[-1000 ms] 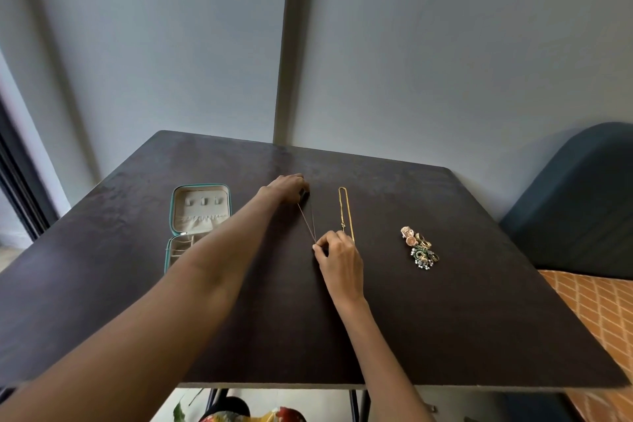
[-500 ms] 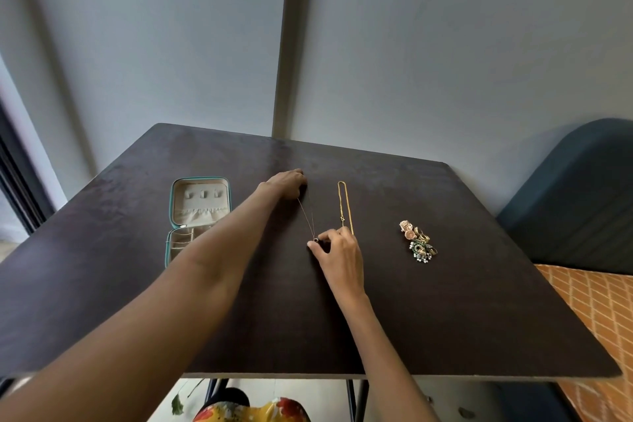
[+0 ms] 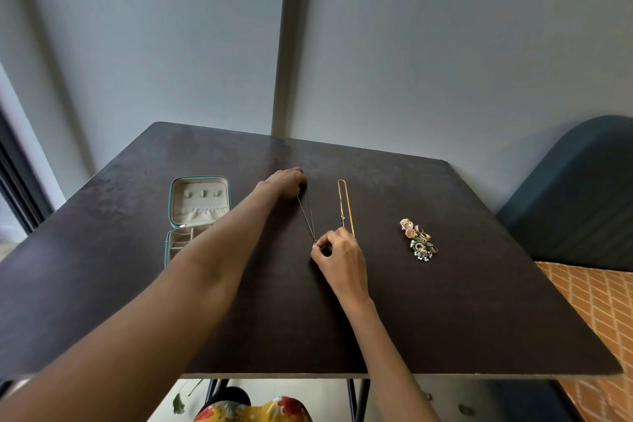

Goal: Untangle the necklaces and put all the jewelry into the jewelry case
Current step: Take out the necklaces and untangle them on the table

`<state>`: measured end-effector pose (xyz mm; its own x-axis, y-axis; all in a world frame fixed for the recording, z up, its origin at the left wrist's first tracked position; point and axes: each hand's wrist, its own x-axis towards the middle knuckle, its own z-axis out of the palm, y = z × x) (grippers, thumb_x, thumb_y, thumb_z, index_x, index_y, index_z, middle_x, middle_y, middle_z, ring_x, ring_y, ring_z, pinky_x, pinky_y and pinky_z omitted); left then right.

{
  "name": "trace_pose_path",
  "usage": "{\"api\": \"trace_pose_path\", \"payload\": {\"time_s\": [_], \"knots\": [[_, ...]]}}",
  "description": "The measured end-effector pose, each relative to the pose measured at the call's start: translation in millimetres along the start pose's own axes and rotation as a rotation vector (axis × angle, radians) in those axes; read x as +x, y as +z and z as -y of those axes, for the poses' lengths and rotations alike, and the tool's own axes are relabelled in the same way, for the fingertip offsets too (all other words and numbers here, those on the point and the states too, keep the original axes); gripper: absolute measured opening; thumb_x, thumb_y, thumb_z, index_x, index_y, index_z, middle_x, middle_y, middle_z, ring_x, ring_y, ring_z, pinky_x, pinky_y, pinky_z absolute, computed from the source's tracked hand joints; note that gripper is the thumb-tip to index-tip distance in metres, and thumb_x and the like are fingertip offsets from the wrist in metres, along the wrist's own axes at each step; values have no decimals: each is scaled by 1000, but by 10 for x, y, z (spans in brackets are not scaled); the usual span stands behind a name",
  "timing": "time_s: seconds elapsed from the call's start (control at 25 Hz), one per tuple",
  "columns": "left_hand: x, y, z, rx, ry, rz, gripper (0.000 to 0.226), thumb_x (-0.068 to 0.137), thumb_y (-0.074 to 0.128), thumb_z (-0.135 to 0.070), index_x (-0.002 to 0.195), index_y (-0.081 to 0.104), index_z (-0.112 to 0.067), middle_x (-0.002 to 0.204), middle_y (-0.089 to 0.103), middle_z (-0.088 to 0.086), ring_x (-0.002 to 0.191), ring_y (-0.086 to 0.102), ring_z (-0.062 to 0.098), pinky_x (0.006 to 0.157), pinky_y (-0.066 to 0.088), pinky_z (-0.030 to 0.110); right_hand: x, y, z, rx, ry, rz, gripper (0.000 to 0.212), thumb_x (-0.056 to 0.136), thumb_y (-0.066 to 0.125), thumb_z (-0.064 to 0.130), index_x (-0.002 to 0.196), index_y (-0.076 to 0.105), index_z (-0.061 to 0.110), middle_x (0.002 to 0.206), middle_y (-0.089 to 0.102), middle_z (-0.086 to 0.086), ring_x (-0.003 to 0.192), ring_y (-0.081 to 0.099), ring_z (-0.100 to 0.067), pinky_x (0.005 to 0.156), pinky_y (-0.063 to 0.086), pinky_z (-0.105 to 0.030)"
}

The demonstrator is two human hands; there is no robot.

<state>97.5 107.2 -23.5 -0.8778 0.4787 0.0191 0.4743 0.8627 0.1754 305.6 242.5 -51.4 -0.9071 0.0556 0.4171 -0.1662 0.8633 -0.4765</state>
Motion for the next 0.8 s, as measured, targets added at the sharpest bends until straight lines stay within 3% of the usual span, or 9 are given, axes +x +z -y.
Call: {"api": "trace_pose_path", "payload": {"time_s": [0.12,0.24,0.4,0.52,0.72,0.8], "knots": [[-34,-28,-3,4,2,8,37,87,50,-5,123,59,-11,130,52,9,117,51,29,97,41,37,7,-17,-15,90,29,17,8,84,65,21,83,64,13,90,59,2,83,54,-6,69,42,-15],[-113,-61,1,56,-2,20,36,87,48,-9,121,60,-15,129,55,7,118,52,27,98,40,36,62,-77,-31,359,134,-35,7,84,63,17,78,61,14,83,63,0,70,56,-4,64,42,-15],[-265,-70,38,67,-27,27,32,90,48,-17,119,60,-17,128,54,5,117,51,25,98,35,37,372,-303,-30,609,231,-78,17,87,60,17,72,55,21,75,67,-2,66,62,-13,67,52,-37],[-414,-121,61,76,-32,0,28,91,52,-24,117,61,-17,125,57,5,116,53,24,96,35,35,667,-575,67,604,149,-72,21,89,57,11,72,55,22,74,66,-2,66,62,-15,68,53,-42],[-668,-338,44,-65,-72,-70,22,91,46,-15,99,66,-18,108,67,3,101,61,22,86,41,31,977,-979,304,602,55,-39,17,92,54,13,76,57,18,77,66,0,67,62,-11,65,51,-25],[-710,-382,71,-292,-102,18,26,89,41,-1,92,64,-11,89,67,10,74,67,13,69,48,25,1064,-1076,371,649,22,30,14,93,53,12,79,57,14,80,65,-3,71,62,-10,64,51,-20]]}}
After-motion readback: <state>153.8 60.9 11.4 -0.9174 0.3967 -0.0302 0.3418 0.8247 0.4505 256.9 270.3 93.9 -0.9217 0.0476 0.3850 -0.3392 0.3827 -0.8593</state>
